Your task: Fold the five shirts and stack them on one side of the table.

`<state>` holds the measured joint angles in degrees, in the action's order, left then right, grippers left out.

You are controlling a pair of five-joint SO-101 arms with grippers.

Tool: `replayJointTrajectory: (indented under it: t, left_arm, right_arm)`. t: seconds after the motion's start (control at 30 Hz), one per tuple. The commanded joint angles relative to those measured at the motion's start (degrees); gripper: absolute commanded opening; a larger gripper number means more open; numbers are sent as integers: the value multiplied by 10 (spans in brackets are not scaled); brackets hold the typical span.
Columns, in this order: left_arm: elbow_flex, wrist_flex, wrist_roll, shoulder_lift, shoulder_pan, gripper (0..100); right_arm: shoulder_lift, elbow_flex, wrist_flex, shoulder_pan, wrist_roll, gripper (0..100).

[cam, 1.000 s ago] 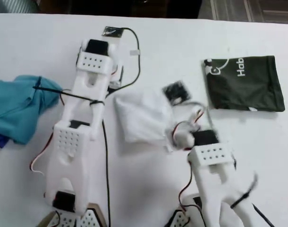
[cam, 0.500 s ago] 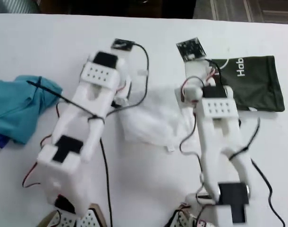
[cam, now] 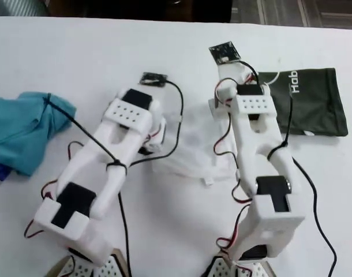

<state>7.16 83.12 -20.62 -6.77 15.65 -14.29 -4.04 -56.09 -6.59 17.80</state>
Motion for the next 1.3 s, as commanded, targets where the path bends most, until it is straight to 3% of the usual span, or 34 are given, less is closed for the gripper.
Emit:
replayJointTrajectory:
  t: [0.0, 0.3, 0.6, 1.27]
  left_arm:
    - [1, -3, -72, 43, 23, 28]
    - [6, -13, -121, 51, 104, 28]
    - [9, -36, -127, 50, 96, 28]
    - [196, -166, -127, 51, 96, 28]
  right_arm:
    - [-8, 48, -2, 3, -5, 21]
    - [-92, 132, -5, 6, -6, 21]
    - [-123, 156, -5, 3, -30, 21]
    - [-208, 177, 21, 22, -28, 21]
